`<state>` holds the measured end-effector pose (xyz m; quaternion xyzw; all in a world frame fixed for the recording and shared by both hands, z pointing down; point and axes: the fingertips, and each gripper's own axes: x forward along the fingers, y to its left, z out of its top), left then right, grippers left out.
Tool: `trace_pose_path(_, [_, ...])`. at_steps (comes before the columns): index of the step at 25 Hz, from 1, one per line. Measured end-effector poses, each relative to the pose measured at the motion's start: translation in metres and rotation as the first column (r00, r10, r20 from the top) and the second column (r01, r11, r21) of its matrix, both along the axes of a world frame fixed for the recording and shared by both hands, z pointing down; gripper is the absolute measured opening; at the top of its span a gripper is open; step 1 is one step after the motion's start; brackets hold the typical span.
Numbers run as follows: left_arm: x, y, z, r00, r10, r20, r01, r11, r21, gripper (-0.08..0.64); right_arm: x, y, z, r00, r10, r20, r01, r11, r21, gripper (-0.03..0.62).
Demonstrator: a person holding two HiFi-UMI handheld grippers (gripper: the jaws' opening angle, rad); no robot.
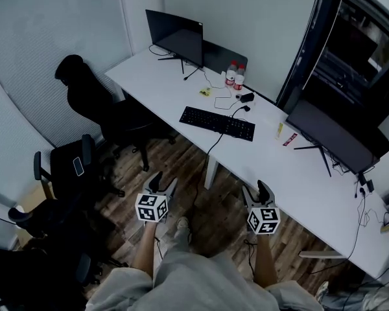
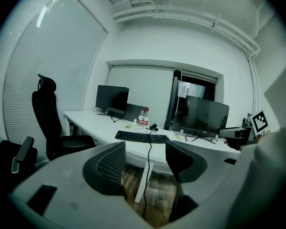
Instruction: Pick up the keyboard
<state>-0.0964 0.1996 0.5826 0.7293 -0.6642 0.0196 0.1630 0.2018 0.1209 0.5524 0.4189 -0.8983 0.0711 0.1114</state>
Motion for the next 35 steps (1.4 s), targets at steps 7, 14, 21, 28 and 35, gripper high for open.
trace_pose_path(7, [-0.036,-0.063,-0.001,1.000,0.020,-0.012,-0.021,1.000,-0.012,0.259,-0.033,-0.055,-0.008,0.999,0.026,-0.019,-0.026,1.000,-0.002,0.244])
trace_pose_path(14, [-0.073,-0.124,-0.002,0.999,0.049,-0.020,-0.049,0.999,-0.013,0.259,-0.069,-0.107,-0.011,0.998,0.053,-0.030,-0.053,0.999,-0.006,0.242])
trace_pose_path(21, [-0.111,-0.172,-0.002,0.997,0.075,-0.022,-0.075,0.997,-0.007,0.259,-0.103,-0.148,-0.013,0.996,0.079,-0.041,-0.079,0.997,0.001,0.242])
trace_pose_path(28, [-0.128,-0.207,0.004,0.992,0.121,-0.028,-0.122,0.993,-0.009,0.259,-0.121,-0.167,-0.008,0.992,0.118,-0.052,-0.119,0.993,0.000,0.242])
trace_pose_path(35, [-0.126,-0.223,0.009,0.986,0.161,-0.039,-0.161,0.987,-0.013,0.259,-0.119,-0.170,-0.003,0.986,0.151,-0.069,-0.152,0.988,-0.008,0.242])
